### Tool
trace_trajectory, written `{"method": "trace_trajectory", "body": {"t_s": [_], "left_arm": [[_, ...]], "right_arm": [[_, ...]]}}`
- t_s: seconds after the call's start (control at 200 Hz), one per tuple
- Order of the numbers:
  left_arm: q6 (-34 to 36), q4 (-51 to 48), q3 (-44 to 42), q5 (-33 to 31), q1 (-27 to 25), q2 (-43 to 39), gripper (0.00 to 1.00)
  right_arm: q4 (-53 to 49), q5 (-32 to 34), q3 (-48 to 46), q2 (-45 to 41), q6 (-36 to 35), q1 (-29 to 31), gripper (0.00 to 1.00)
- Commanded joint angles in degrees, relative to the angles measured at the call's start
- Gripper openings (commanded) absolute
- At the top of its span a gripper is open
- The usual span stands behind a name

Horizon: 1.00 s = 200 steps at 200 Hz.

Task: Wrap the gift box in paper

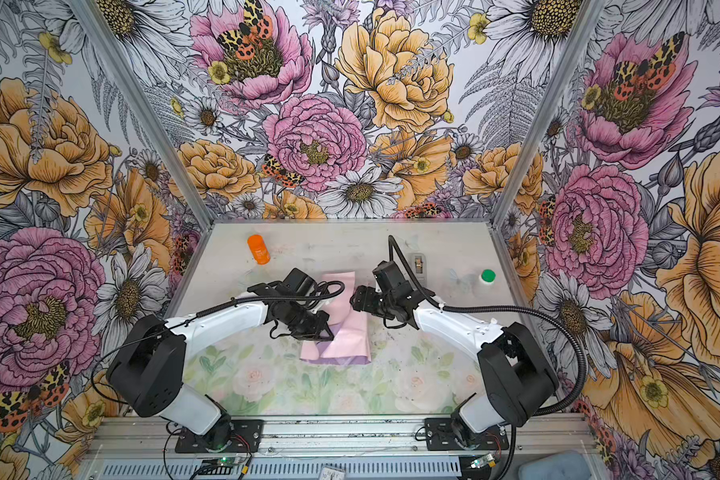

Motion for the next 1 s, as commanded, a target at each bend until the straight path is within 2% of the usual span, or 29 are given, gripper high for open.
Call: {"method": "trace_trajectory", "body": {"t_s": [0.0,0.325,0.56,0.76,0.896,0.996], "left_arm": [[1.36,-0.42,1.61,-0.56,0.29,0.62,0.00],[1.60,-0.72,2.30,-0.54,0.26,1.34,0.00],[1.83,-1.63,3.18,-1.28,-0.33,1.12,0.04],[1.64,-3.44,5.33,-1.38,-0.38,-0.30,0.30],[-0.53,-3.72,6.85,-0.83,0.54,-3.01,0.54],[-3.46,-3.65,6.84,-1.99,2.77,-6.12,0.65]], "right_arm": [[-0.77,-0.33,3.01,1.39,-1.89,0.69,0.82],[-6.91,3.49,7.96,6.41,-4.37,2.26,0.81],[-9.11,4.93,9.40,10.08,-4.74,2.39,0.72],[-9.11,5.54,8.19,10.98,-3.65,2.39,0.54],[-9.08,5.46,7.75,10.72,-3.36,2.39,0.50],[-9.02,5.28,7.72,10.56,-3.38,2.39,0.50]]}}
